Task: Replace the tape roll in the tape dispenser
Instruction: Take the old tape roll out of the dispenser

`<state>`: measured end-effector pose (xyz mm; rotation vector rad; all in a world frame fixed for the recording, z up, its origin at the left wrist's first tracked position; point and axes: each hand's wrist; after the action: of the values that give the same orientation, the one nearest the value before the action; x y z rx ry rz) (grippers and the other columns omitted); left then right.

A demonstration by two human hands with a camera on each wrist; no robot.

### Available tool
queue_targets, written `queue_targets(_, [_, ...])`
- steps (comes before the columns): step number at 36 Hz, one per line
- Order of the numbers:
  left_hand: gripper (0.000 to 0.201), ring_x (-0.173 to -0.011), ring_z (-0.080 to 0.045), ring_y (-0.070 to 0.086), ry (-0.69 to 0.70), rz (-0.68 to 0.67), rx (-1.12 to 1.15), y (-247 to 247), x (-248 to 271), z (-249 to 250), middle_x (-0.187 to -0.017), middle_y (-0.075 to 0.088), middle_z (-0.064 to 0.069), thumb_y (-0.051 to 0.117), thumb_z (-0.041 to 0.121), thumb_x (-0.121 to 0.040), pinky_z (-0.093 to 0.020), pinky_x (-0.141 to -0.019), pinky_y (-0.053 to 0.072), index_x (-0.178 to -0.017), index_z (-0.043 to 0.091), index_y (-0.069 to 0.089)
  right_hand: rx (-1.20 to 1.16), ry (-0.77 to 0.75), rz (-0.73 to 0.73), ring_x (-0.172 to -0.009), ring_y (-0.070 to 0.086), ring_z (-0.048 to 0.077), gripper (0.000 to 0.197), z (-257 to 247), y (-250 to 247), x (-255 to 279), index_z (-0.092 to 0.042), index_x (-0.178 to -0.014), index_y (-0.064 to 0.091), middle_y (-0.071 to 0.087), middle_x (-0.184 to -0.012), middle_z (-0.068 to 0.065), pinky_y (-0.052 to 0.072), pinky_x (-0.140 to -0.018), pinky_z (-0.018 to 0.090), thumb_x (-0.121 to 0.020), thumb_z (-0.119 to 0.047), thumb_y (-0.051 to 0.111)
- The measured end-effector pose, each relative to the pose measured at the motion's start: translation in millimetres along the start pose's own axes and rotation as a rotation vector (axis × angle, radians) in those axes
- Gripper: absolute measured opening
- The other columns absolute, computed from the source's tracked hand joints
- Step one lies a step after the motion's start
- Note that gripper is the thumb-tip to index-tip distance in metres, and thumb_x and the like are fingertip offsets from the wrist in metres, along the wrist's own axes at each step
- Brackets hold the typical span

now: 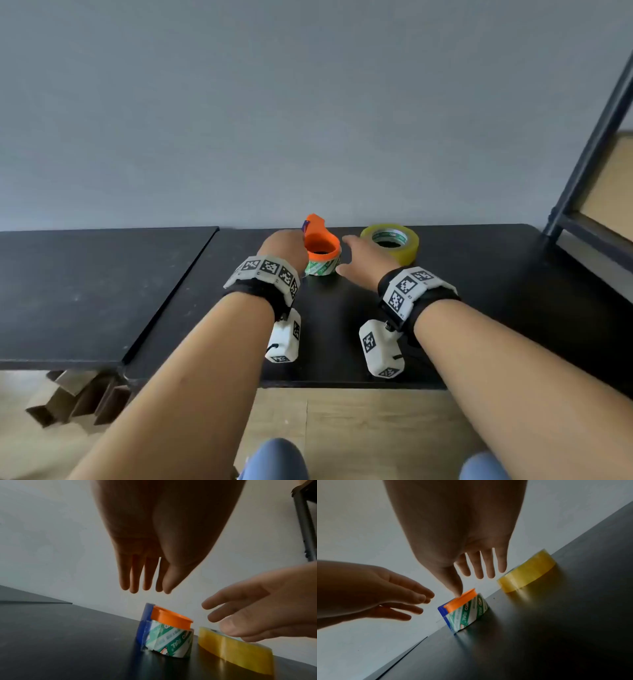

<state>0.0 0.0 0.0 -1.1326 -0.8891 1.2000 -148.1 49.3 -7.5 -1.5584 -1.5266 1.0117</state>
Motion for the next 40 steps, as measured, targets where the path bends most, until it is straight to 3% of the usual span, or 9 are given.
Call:
queue_targets(2, [0.032,-0.105,-0.027,0.063,-0.022,-0.017,-0.021,4,-10,-3,-0.115,0.067,-0.008,0.052,0.009,-0.091,-0.04,-0.093,0.052,-0.122,0.013,0.06,0.012,-0.019,-0.001,-0.099,0.061,0.027,0.026,2,6,-14,-0.014,-0.114,0.055,0.063,-0.115,0.011,0.049,-0.077,0.032,-0.088,-0.021,0.054])
queue_targets(5, [0.031,-0.104,-0.026,0.063,-0.009,-0.052,-0.078,9,-16,-4,-0.115,0.067,-0.008,0.05,0.011,-0.093,-0.038,-0.092,0.052,-0.122,0.012,0.06,0.011,-0.012,-0.044,-0.072,0.057,0.024,0.005,4,15,-31,-0.019,-0.081,0.048,0.057,-0.078,0.002,0.033,-0.052,0.026,-0.082,-0.021,0.052])
queue_targets(13, [0.023,-0.094,-0.026,0.065,-0.009,-0.008,-0.083,15,-18,-4,-0.101,0.069,-0.008,0.051,0.011,-0.09,-0.037,-0.086,0.055,-0.108,0.011,0.066,-0.097,0.002,-0.128,-0.079,0.065,0.028,0.005,4,20,-33,-0.016,-0.084,0.059,0.067,-0.083,0.006,0.049,-0.069,0.033,-0.084,-0.02,0.055])
queue_targets(19, [0.022,-0.08,-0.023,0.06,-0.005,0.053,-0.048,20,-4,0,-0.086,0.062,-0.005,0.048,0.02,-0.091,-0.032,-0.073,0.05,-0.101,0.01,0.065,-0.149,0.071,-0.084,-0.093,0.063,0.028,0.03,7,18,-17,-0.009,-0.117,0.048,0.061,-0.099,0.007,0.048,-0.078,0.035,-0.088,-0.016,0.055])
queue_targets(27, [0.026,-0.085,-0.023,0.06,0.022,0.078,-0.027,17,24,13,-0.102,0.067,-0.009,0.052,0.024,-0.088,-0.03,-0.072,0.046,-0.105,0.009,0.065,-0.161,0.095,-0.065,-0.107,0.062,0.028,0.03,19,16,13,-0.008,-0.121,0.049,0.064,-0.119,0.013,0.049,-0.088,0.036,-0.091,-0.013,0.051])
queue_targets(31, [0.036,-0.101,-0.026,0.06,0.016,0.094,0.017,19,36,21,-0.114,0.063,-0.009,0.052,0.027,-0.088,-0.034,-0.08,0.05,-0.12,0.013,0.059,-0.16,0.102,-0.049,-0.11,0.062,0.029,0.031,24,15,26,-0.006,-0.12,0.051,0.064,-0.119,0.013,0.048,-0.092,0.038,-0.09,-0.013,0.054])
queue_targets(35, [0.039,-0.118,-0.026,0.047,0.074,0.135,-0.022,20,44,30,-0.121,0.054,-0.006,0.055,0.036,-0.088,-0.038,-0.093,0.048,-0.123,0.02,0.061,-0.146,0.102,-0.053,-0.101,0.062,0.03,0.022,26,15,33,-0.007,-0.108,0.055,0.065,-0.106,0.01,0.047,-0.084,0.037,-0.087,-0.013,0.055])
queue_targets(37, [0.033,-0.115,-0.025,0.049,0.106,0.077,-0.059,20,45,37,-0.113,0.06,-0.006,0.054,0.038,-0.087,-0.034,-0.088,0.048,-0.108,0.019,0.071,-0.097,0.089,-0.075,-0.086,0.059,0.029,0.007,25,14,35,-0.011,-0.081,0.054,0.06,-0.081,0.006,0.044,-0.066,0.031,-0.087,-0.013,0.053])
queue_targets(40, [0.029,-0.11,-0.028,0.055,0.02,-0.036,-0.067,18,46,46,-0.108,0.058,-0.008,0.055,0.035,-0.087,-0.032,-0.084,0.047,-0.101,0.017,0.072,-0.034,0.085,-0.085,-0.07,0.049,0.024,0.033,26,16,34,-0.015,-0.058,0.041,0.045,-0.061,0.001,0.03,-0.051,0.026,-0.09,-0.014,0.049])
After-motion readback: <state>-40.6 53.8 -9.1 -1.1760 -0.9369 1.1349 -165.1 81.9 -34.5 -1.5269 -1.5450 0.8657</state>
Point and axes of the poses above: each hand's wrist, its own x-axis away from the middle knuckle, its own y-axis out of the palm, z = x × y
